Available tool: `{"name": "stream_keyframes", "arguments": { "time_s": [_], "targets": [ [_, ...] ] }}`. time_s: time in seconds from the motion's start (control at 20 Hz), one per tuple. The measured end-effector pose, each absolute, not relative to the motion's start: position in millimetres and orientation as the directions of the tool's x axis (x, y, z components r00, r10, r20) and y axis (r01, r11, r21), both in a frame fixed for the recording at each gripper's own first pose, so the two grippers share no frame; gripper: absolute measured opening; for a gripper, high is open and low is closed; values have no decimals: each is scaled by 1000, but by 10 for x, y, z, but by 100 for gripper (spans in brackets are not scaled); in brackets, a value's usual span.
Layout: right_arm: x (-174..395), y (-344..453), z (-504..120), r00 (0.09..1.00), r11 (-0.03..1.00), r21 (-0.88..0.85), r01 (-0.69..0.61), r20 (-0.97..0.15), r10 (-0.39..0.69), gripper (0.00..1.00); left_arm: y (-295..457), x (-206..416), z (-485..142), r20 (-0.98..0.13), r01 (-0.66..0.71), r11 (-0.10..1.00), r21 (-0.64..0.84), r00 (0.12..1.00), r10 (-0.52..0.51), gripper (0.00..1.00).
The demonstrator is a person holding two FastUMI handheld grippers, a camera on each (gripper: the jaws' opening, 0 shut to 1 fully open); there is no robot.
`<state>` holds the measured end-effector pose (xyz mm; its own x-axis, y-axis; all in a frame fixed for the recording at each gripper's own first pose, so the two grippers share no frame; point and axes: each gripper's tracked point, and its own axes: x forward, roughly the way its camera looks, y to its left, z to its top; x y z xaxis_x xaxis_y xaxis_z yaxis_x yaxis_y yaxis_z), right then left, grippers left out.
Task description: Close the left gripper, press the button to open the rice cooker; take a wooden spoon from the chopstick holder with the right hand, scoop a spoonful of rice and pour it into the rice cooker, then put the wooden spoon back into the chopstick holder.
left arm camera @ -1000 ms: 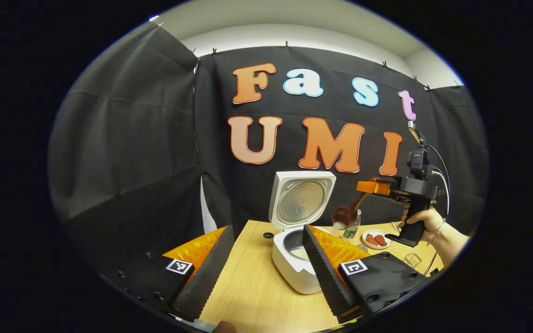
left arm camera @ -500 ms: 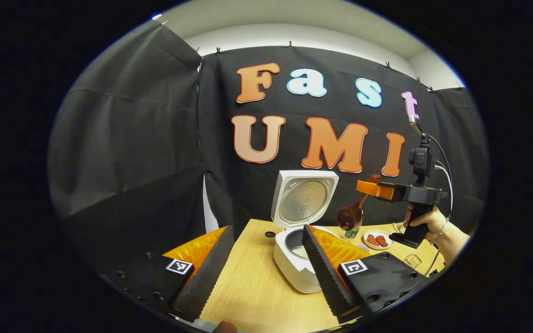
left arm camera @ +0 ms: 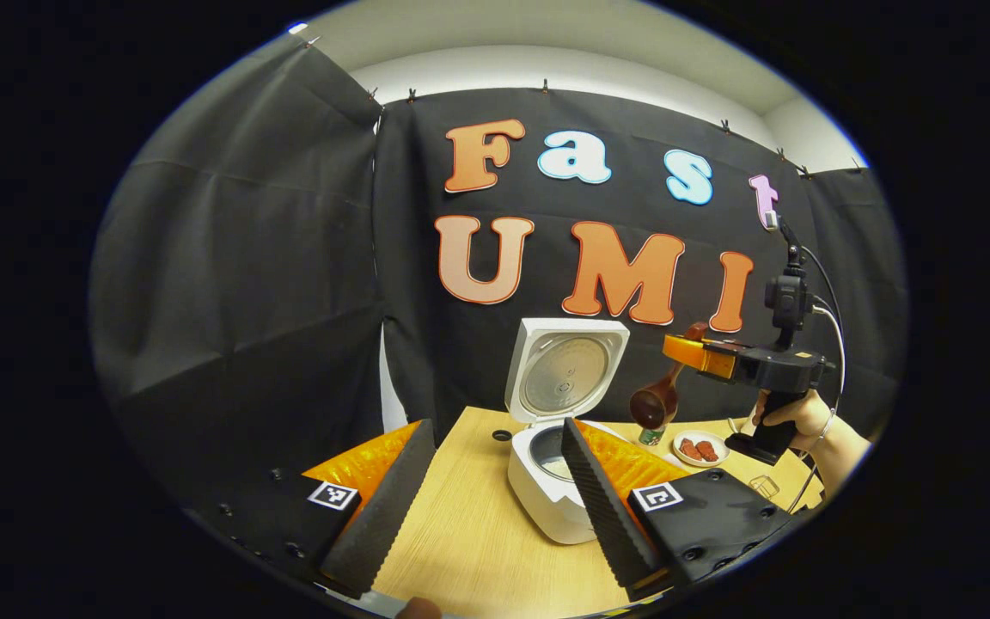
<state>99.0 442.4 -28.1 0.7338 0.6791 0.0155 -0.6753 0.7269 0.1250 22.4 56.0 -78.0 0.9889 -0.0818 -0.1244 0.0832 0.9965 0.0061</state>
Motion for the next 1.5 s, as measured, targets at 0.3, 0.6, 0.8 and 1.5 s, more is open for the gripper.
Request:
{"name": "stream_keyframes", "arguments": {
  "time_s": [0.3, 0.6, 0.8, 1.5],
  "targets": [
    [984, 3878, -167, 765, 742, 222, -633, 32, 643, 16, 551, 144, -711, -109, 79, 997, -6, 991, -79, 100],
    [969, 3039, -185, 819, 780, 287, -556, 30, 573, 16, 572, 84, -609, -87, 76, 997, -10, 993, -77, 100],
    [956, 2335, -318, 870, 829, 295, -474, 12, 493, 16, 546, 76, -578, -75, 72, 997, -17, 994, -73, 100],
    [937, 806, -1716, 945, 888, 420, -186, -172, 279, 16, 123, 131, -667, -101, 109, 994, 13, 989, -107, 100]
  ]
}}
